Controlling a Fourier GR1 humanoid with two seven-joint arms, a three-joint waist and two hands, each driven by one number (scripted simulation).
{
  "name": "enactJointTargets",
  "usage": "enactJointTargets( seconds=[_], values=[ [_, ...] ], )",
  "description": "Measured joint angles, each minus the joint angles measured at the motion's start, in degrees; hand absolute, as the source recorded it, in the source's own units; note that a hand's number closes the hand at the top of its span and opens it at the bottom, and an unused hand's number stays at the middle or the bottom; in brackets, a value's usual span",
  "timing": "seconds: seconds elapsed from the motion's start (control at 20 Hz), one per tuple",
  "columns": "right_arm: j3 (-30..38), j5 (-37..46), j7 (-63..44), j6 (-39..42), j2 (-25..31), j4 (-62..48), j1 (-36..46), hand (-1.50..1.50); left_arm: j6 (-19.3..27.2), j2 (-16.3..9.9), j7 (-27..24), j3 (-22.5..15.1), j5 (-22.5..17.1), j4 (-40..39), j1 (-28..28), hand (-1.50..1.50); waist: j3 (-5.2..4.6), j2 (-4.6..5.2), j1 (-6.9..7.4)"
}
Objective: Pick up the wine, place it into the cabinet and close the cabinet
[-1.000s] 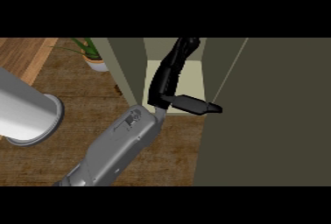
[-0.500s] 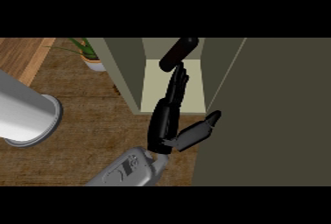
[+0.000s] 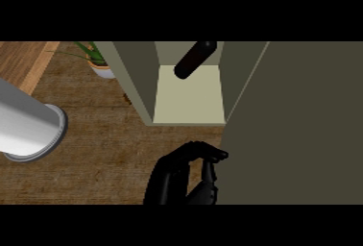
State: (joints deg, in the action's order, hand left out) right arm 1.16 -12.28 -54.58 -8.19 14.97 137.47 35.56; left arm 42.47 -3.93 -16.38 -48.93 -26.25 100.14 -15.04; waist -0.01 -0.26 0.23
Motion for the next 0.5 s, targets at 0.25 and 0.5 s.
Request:
enactJointTargets(
  seconds=[0.25,0.5],
  values=[
    [-1.3,0.3,-0.4,-0.3,-0.3,0.1,0.4,1.5,-5.5,-7.3,-1.7,-1.0,-0.9,8.2,8.1,1.5,-0.01,0.03,0.01],
    [-5.5,-0.7,-0.6,2.5,-0.2,0.2,1.1,1.5,-10.1,-14.6,-3.1,-0.2,-2.3,15.1,14.0,1.5,0.04,0.01,0.22]
  ],
)
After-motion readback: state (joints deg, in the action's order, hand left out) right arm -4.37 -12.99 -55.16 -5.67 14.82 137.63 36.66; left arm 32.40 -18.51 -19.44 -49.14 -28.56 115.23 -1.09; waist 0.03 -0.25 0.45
